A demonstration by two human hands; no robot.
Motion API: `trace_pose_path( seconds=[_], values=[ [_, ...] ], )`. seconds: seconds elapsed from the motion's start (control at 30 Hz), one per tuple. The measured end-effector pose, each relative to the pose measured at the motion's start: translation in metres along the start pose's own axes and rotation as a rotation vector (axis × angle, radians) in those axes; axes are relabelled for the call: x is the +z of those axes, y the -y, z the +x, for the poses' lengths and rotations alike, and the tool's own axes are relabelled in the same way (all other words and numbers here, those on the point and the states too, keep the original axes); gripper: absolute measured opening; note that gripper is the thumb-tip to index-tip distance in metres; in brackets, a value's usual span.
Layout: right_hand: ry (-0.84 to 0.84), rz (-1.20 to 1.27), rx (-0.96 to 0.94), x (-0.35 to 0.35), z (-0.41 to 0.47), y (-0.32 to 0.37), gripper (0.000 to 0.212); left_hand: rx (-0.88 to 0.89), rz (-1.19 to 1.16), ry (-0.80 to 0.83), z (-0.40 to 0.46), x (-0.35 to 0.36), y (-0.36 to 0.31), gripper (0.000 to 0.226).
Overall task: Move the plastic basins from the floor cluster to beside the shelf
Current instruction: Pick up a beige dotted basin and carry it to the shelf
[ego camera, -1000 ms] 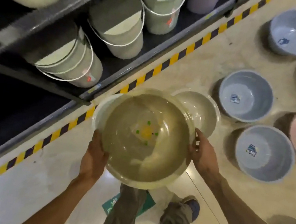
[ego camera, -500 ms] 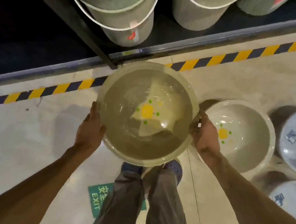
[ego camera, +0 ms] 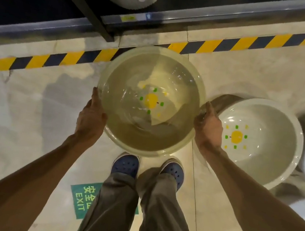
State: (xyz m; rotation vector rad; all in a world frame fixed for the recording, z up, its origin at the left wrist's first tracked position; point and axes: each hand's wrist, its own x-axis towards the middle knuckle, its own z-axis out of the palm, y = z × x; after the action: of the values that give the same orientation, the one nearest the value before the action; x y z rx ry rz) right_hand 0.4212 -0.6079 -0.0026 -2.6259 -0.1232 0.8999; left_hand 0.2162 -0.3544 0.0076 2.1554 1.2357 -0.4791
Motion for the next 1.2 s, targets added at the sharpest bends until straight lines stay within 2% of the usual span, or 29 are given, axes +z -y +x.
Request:
trace_pose_path(
  seconds=[0.13,0.3,0.43,0.57,0.67,0.83,1.03,1.2],
  values=[
    [-0.012,-0.01,-0.019,0.001,0.001,0.0,0.054,-0.015,0.007,0.02,0.0,0.003,-0.002,0.088],
    [0.088,-0.016,0.014,-0.016,-0.018,0.01,0.068,0.01,0.119,0.049,-0.012,-0.017,-0.026,0.087],
    [0.144,-0.063,-0.027,-0.056,-0.05,0.019,0.082,0.194,0.296,0.085,-0.034,-0.047,-0.068,0.081],
    [0.143,-0.249,-0.084,-0.106,-0.088,0.021,0.081,0.424,0.392,0.137,-0.066,-0.068,-0.131,0.079],
    [0.117,-0.372,-0.105,-0.14,-0.118,0.015,0.081,0.59,0.547,0.22,-0.088,-0.072,-0.174,0.076],
    [0.099,-0.448,-0.036,-0.186,-0.184,-0.002,0.086,0.851,0.728,0.233,-0.144,-0.084,-0.221,0.074],
    [0.022,-0.31,0.123,-0.215,-0.294,-0.037,0.088,1.091,0.802,0.265,-0.23,-0.095,-0.251,0.07],
    [-0.062,-0.164,0.277,-0.211,-0.384,-0.089,0.09,1.25,0.907,0.34,-0.308,-0.072,-0.27,0.07]
  ],
)
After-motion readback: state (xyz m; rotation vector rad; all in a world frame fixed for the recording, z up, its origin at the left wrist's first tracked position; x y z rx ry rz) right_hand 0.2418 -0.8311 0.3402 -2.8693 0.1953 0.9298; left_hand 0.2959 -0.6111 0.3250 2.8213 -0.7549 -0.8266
